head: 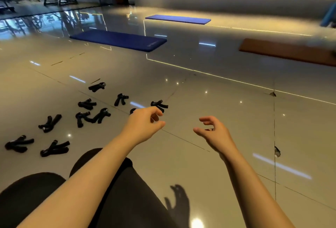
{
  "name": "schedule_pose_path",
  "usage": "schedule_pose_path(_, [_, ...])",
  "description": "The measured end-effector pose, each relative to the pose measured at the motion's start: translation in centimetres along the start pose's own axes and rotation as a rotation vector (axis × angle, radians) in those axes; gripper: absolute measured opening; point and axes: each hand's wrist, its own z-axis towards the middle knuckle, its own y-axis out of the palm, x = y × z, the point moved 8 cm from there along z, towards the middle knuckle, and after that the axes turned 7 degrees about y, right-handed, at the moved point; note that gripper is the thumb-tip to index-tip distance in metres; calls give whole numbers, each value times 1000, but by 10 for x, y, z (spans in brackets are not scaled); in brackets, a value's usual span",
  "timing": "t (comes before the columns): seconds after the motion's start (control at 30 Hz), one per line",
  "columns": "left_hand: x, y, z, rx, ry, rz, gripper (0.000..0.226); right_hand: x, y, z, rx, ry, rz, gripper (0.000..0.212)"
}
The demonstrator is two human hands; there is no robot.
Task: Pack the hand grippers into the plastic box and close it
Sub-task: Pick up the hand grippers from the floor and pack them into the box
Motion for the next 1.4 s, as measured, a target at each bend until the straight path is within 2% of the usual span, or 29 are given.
schedule_pose_path(0.23, [-47, -9, 67, -113, 38, 51, 32, -29, 30, 55, 16, -7, -67, 48])
schedule_pose_path(0.43, [-93, -18, 133, -152, 85, 15, 32, -44, 60, 105, 75, 47, -129, 49])
schedule_pose_path(0.57, [-129, -9, 162, -257, 87, -13, 38, -46, 87, 141, 71, 85, -158, 50])
schedule_pose_path(0.7, [-171, -5, 195, -339, 84, 57, 41, -40, 119, 185, 52, 130, -169, 49])
schedule_pose_path(0.97, [-308, 46, 246, -432, -245, -138, 41, -1, 210, 285, -78, 259, -285, 50])
schedule_pose_path(1.2, [-390, 108, 271, -342, -504, -284, 54, 56, 283, 358, -210, 337, -492, 56])
schedule_pose_path(1.3, [-437, 144, 260, -410, -578, -173, 69, 89, 319, 387, -284, 390, -575, 61])
schedule_pose_path(1.4, [-471, 165, 256, -404, -594, -104, 70, 110, 348, 427, -307, 402, -693, 66])
